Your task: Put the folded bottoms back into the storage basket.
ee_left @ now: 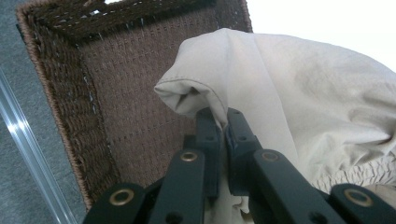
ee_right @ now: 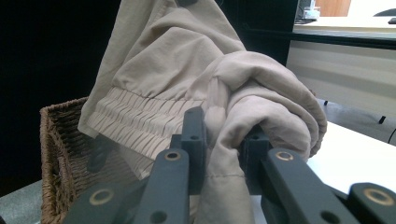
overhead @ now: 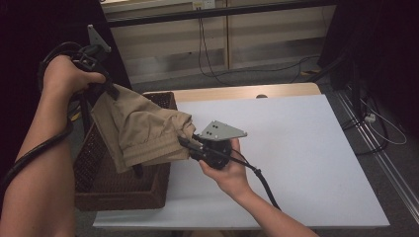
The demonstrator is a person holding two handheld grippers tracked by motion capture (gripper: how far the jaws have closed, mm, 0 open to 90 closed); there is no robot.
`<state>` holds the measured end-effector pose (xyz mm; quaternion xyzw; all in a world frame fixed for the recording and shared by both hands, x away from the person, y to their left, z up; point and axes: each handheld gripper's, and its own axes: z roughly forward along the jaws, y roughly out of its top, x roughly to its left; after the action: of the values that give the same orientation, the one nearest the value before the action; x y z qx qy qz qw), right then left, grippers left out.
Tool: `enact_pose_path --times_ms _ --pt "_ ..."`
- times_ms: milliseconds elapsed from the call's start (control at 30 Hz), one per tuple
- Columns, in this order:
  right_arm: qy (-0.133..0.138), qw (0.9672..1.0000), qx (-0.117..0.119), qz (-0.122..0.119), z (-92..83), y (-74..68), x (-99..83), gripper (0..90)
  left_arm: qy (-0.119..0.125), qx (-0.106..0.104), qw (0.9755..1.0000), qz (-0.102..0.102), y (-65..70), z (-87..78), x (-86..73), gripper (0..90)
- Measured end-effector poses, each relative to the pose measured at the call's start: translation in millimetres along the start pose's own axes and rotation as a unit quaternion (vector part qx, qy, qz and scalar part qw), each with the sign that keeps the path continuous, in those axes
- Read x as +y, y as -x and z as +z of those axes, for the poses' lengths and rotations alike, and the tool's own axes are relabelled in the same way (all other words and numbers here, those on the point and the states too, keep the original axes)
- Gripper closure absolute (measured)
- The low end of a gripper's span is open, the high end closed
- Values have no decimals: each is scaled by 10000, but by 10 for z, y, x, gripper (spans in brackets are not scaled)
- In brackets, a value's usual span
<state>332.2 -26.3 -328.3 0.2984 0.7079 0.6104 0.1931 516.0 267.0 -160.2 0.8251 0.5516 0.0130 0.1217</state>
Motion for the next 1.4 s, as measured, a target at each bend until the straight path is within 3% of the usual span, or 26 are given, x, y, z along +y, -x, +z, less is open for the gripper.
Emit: enact_pose_path --times_ms 367,967,1400 --pt "-13 10000 55 -37 103 -84 -11 771 13 -17 10000 -88 -121 -4 -59 864" --pt "-44 9999 90 -60 189 -128 -27 770 -12 79 9999 -110 -175 3 -76 863" --pt "-105 9998 149 -107 291 -186 -53 768 -4 65 9998 -210 -293 30 -117 864"
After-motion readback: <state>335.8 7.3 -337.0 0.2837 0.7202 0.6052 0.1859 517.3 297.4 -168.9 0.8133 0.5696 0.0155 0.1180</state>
